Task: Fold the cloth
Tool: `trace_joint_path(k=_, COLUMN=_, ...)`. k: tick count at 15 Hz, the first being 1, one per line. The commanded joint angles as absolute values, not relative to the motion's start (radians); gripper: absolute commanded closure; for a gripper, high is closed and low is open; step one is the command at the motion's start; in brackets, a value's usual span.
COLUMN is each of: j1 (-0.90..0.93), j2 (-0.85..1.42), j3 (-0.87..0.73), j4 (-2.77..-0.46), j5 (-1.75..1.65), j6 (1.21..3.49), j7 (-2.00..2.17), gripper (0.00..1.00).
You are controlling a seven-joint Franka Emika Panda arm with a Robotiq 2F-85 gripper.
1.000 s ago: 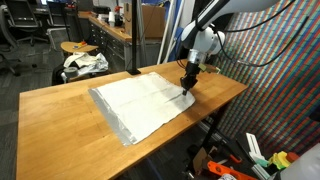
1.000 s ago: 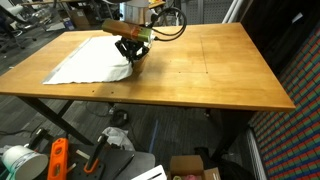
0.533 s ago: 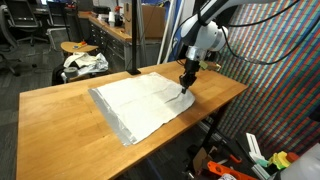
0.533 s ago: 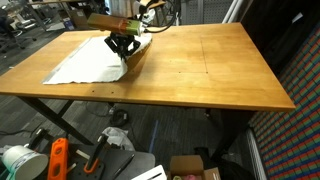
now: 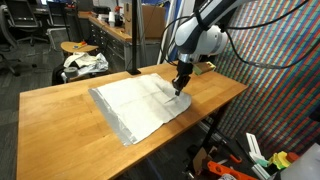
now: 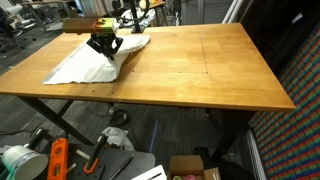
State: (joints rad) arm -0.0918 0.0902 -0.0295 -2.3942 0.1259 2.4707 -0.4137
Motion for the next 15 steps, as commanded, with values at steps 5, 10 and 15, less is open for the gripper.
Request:
trace_joint_path(k=5, j1=-0.011, j2=-0.014, j3=0.001, j4=-2.503, j5=-0.019, j6=2.623, j7=-0.178, gripper=0.93)
trace_joint_path(k=10, j1=0.019, j2=-0.047, j3=0.019, j4=-2.543, j5=-0.115, j6=2.659, j7=-0.055, gripper=0.93)
trace_joint_path(k=15, j1=0.04, j2=-0.079, j3=0.047, j4=-2.585, j5=-0.157, j6=2.689, j7=0.022, gripper=0.94)
